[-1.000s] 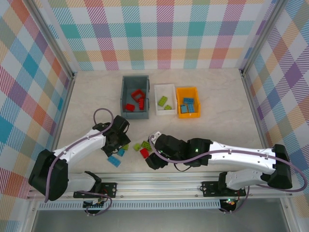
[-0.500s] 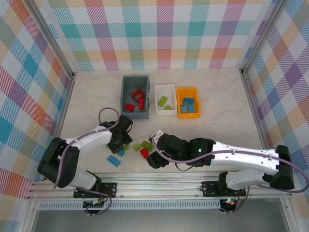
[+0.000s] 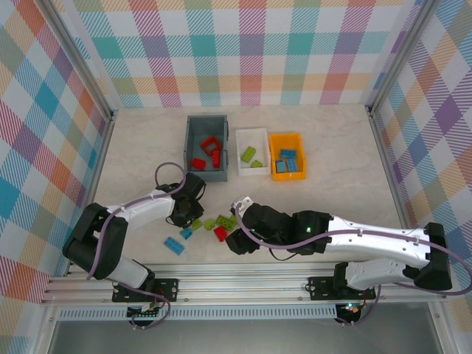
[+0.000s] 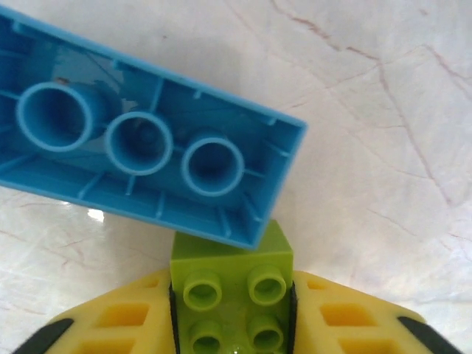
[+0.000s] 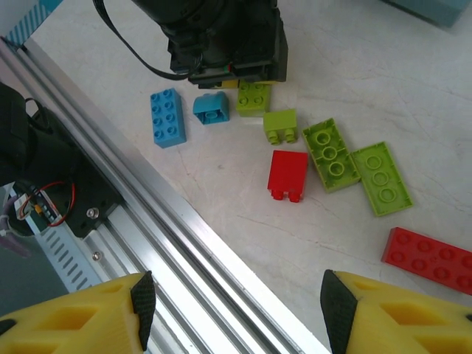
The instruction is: Sort the legos into containers by color
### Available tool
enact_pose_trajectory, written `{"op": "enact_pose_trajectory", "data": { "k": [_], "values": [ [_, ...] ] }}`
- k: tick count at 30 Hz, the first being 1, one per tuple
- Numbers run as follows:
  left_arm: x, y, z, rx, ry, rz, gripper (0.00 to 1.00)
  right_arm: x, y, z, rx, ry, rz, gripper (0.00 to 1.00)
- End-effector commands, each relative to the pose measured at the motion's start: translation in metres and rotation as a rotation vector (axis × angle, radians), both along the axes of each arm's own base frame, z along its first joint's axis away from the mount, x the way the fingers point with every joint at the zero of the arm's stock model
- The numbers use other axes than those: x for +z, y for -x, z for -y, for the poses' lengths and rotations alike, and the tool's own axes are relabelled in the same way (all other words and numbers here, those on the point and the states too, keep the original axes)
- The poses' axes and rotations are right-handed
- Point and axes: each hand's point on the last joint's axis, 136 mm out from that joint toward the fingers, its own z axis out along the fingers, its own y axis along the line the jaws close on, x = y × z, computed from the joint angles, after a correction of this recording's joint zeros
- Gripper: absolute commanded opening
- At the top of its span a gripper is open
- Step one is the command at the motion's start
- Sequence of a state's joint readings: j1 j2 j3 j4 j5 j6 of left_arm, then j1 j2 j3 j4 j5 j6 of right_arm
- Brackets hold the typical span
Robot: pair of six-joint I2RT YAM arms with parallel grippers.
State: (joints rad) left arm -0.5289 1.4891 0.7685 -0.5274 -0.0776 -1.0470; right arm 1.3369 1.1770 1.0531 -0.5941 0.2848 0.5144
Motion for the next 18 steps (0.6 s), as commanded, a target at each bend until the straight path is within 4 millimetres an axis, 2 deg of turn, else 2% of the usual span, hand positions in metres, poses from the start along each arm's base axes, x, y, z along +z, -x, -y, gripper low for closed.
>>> {"op": "enact_pose_trajectory", "data": {
  "k": [1, 3, 6, 8, 13, 18],
  "values": [
    [0.009, -0.008, 0.013, -0.009, 0.028, 0.038, 0.23, 0.008, -0.008, 0.012, -0.066, -0.022, 0.037, 0.63],
    [0.023, -0.014, 0.018, -0.014, 0.04, 0.073, 0.18, 0.013, -0.013, 0.019, -0.104, -0.039, 0.058, 0.63],
    [0.047, -0.021, 0.027, -0.042, 0.042, 0.124, 0.17, 0.023, -0.023, 0.032, -0.179, -0.064, 0.096, 0.63],
    [0.07, -0.031, 0.037, -0.071, 0.051, 0.182, 0.17, 0.031, -0.033, 0.044, -0.245, -0.084, 0.118, 0.63],
    [0.139, -0.063, 0.083, -0.244, 0.008, 0.374, 0.17, 0.042, -0.068, 0.081, -0.459, -0.146, 0.104, 0.64],
    [0.173, -0.099, 0.142, -0.426, -0.028, 0.464, 0.18, 0.055, -0.102, 0.113, -0.647, -0.211, 0.071, 0.65]
  ]
}}
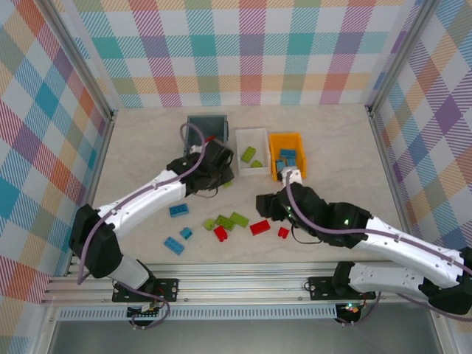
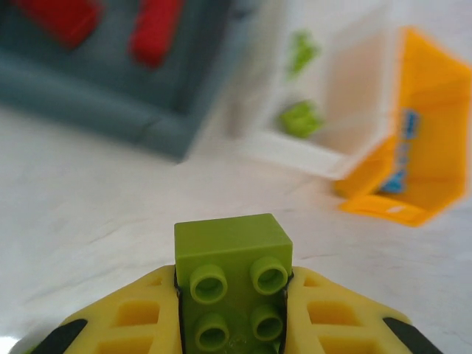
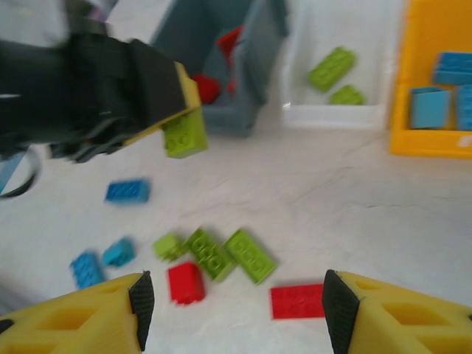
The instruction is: Sort the legos into containers by color
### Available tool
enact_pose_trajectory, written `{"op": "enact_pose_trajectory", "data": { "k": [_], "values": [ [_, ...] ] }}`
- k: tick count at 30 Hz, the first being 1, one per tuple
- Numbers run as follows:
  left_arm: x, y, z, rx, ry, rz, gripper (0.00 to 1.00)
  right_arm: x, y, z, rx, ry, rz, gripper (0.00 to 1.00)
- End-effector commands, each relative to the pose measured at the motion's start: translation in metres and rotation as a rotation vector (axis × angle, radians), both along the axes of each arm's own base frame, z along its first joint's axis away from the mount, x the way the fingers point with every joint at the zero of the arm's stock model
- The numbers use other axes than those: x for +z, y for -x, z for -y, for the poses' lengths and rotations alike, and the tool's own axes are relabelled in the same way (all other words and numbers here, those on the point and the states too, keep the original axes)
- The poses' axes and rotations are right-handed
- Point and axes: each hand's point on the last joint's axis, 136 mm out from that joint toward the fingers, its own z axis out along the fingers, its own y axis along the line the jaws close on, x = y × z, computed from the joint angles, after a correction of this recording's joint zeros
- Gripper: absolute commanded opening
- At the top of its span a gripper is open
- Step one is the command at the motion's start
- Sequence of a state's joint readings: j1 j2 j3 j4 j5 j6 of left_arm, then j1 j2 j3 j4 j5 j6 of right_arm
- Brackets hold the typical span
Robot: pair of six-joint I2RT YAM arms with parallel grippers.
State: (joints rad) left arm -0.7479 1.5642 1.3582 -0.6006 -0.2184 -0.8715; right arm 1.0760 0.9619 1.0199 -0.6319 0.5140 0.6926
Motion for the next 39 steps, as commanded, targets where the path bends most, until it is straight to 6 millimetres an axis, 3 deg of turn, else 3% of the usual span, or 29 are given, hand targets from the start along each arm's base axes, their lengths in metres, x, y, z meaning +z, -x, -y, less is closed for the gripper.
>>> {"op": "enact_pose_trajectory", "data": {
  "k": [1, 7, 14, 20, 24, 28, 32, 39],
  "values": [
    [-0.001, -0.022, 0.024, -0.115, -0.141, 0.048, 0.18, 0.009, -0.016, 0.02, -0.116, -0.068, -0.017, 0.65],
    [-0.017, -0.086, 0.076, -0.236, -0.253, 0.086, 0.18, 0.031, -0.034, 0.026, -0.142, -0.122, 0.009, 0.66],
    [-0.044, -0.147, 0.101, -0.286, -0.206, 0.088, 0.2, 0.044, -0.041, 0.017, -0.087, -0.14, 0.062, 0.66],
    [-0.076, -0.17, 0.103, -0.295, -0.167, 0.037, 0.22, 0.037, -0.042, 0.012, -0.076, -0.14, 0.049, 0.66],
    [-0.083, -0.169, 0.099, -0.294, -0.172, 0.011, 0.43, 0.032, -0.043, 0.009, -0.068, -0.137, 0.038, 0.66],
    [-0.068, -0.164, 0.092, -0.284, -0.181, 0.02, 0.55, 0.026, -0.042, 0.004, -0.044, -0.132, 0.024, 0.66],
    [-0.042, -0.155, 0.09, -0.287, -0.149, 0.055, 0.58, 0.022, -0.039, 0.002, -0.024, -0.128, 0.012, 0.66],
    [0.028, -0.125, 0.07, -0.24, -0.089, 0.148, 0.56, 0.019, -0.031, 0.008, 0.014, -0.086, 0.009, 0.66]
  ]
}}
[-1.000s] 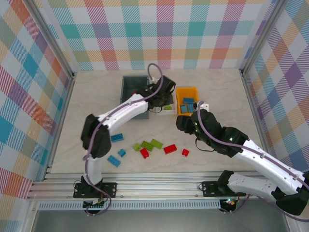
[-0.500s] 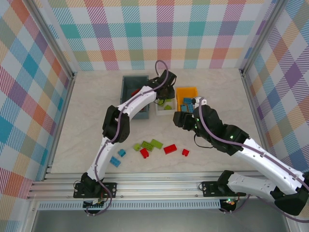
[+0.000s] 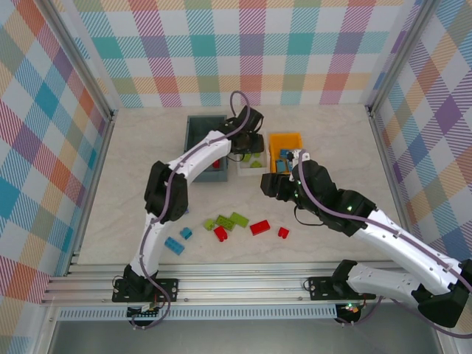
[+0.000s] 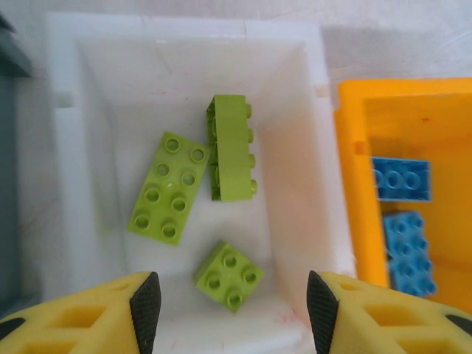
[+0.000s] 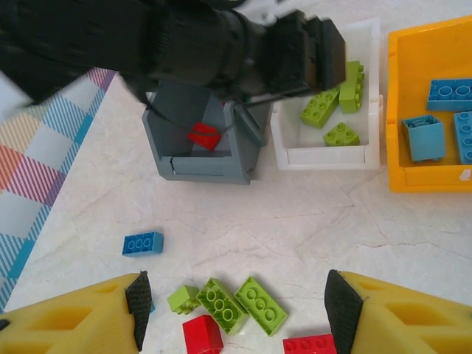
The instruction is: Sort the legos into containers by color
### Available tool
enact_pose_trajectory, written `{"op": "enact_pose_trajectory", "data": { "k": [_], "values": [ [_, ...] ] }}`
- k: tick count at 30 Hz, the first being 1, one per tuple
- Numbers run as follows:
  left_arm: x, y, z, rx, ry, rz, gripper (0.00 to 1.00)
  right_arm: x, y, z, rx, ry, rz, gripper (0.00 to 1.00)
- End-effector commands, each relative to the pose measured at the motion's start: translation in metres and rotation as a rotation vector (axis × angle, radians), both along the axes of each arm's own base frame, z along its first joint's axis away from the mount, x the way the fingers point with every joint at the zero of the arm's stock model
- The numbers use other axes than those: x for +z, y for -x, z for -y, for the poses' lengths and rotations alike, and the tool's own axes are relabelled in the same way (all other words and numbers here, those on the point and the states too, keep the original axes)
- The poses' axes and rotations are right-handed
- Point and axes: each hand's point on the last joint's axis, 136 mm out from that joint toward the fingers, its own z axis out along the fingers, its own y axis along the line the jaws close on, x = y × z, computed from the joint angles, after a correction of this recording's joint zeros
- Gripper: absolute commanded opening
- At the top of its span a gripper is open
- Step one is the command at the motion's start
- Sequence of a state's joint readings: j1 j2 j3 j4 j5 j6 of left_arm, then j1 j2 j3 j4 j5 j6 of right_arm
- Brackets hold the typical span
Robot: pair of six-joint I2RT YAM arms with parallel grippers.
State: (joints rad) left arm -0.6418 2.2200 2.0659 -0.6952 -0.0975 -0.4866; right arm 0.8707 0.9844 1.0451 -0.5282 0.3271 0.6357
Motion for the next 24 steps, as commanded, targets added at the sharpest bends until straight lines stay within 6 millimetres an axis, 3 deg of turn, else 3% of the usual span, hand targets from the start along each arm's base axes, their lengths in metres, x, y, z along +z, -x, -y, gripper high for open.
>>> {"op": "enact_pose_trajectory", "data": {
  "k": [1, 5, 9, 16, 20, 24],
  "values": [
    [0.086, 0.018, -0.009, 0.032, 0.109, 0.136, 0.56, -0.001, 0.007, 0.002, 0.049, 0.034, 0.012, 0.66],
    [0.117, 0.054, -0.038, 0.076, 0.146, 0.155, 0.56, -0.006, 0.013, 0.001, 0.108, 0.077, 0.01, 0.66],
    [0.134, 0.107, -0.073, 0.094, 0.174, 0.149, 0.56, -0.02, 0.02, 0.0, 0.166, 0.144, -0.022, 0.66],
    [0.127, 0.203, -0.143, 0.153, 0.248, 0.105, 0.58, -0.045, 0.028, -0.004, 0.256, 0.257, -0.081, 0.67],
    [0.115, 0.247, -0.194, 0.26, 0.242, 0.099, 0.59, -0.061, 0.035, -0.045, 0.406, 0.331, -0.09, 0.68],
    [0.105, 0.288, -0.257, 0.445, 0.215, 0.121, 0.59, -0.081, 0.051, -0.116, 0.618, 0.431, -0.04, 0.73]
  ]
}}
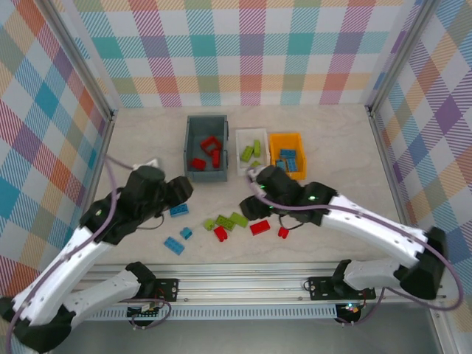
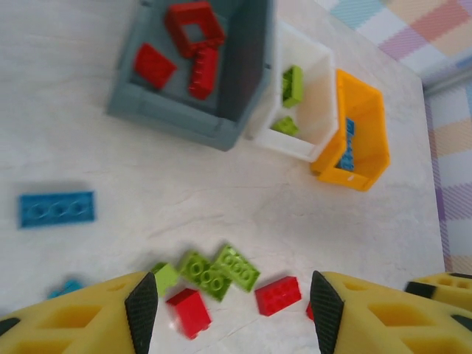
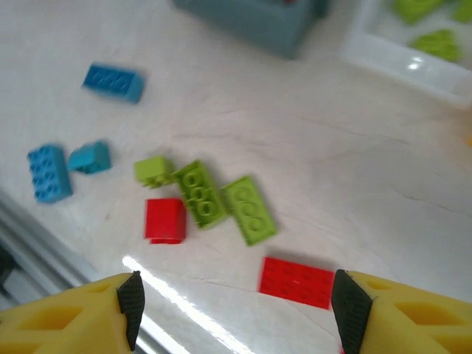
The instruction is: Sort the legos into containers by color
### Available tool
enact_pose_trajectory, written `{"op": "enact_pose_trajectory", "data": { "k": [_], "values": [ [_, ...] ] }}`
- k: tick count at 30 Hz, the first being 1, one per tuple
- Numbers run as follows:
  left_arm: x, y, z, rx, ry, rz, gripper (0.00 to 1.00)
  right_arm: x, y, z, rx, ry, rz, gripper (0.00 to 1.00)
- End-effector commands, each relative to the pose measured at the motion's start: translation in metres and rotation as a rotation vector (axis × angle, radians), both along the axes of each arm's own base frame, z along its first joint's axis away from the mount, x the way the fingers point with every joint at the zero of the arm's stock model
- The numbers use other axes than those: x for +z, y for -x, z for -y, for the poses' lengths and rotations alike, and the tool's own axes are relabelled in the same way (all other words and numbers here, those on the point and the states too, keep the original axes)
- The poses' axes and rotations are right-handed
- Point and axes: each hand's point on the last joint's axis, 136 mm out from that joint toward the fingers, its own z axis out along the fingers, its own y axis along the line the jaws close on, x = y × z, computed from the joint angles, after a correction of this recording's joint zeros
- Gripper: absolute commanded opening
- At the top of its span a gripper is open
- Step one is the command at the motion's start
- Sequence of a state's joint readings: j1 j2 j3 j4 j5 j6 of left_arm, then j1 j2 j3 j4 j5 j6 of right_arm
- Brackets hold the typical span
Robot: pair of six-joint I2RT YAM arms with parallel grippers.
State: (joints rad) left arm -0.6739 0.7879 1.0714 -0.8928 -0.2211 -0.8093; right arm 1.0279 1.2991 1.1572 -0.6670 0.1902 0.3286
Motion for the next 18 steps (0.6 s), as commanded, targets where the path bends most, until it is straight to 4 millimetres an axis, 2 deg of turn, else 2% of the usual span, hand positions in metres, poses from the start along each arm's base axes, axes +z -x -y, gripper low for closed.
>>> {"op": "enact_pose_trajectory", "data": {
  "k": [1, 4, 7, 8, 10, 18],
  "values": [
    [-0.022, 0.035, -0.061, 0.215, -0.046, -0.053, 0.59, -0.008, 0.016, -0.061, 0.226, 0.028, 0.051, 0.75],
    [-0.024, 0.056, -0.092, 0.309, -0.006, -0.012, 0.6, -0.031, 0.019, -0.107, 0.342, 0.101, 0.092, 0.82],
    [-0.021, 0.064, -0.103, 0.34, 0.032, 0.028, 0.6, -0.059, 0.002, -0.138, 0.395, 0.172, 0.109, 0.91],
    [-0.019, 0.065, -0.104, 0.339, 0.039, 0.035, 0.6, -0.069, -0.003, -0.146, 0.413, 0.194, 0.109, 0.96],
    [-0.014, 0.067, -0.104, 0.327, 0.051, 0.05, 0.6, -0.085, -0.017, -0.162, 0.429, 0.225, 0.102, 1.0],
    [0.002, 0.074, -0.1, 0.262, 0.097, 0.096, 0.6, -0.13, -0.054, -0.196, 0.443, 0.274, 0.048, 1.0]
  ]
}}
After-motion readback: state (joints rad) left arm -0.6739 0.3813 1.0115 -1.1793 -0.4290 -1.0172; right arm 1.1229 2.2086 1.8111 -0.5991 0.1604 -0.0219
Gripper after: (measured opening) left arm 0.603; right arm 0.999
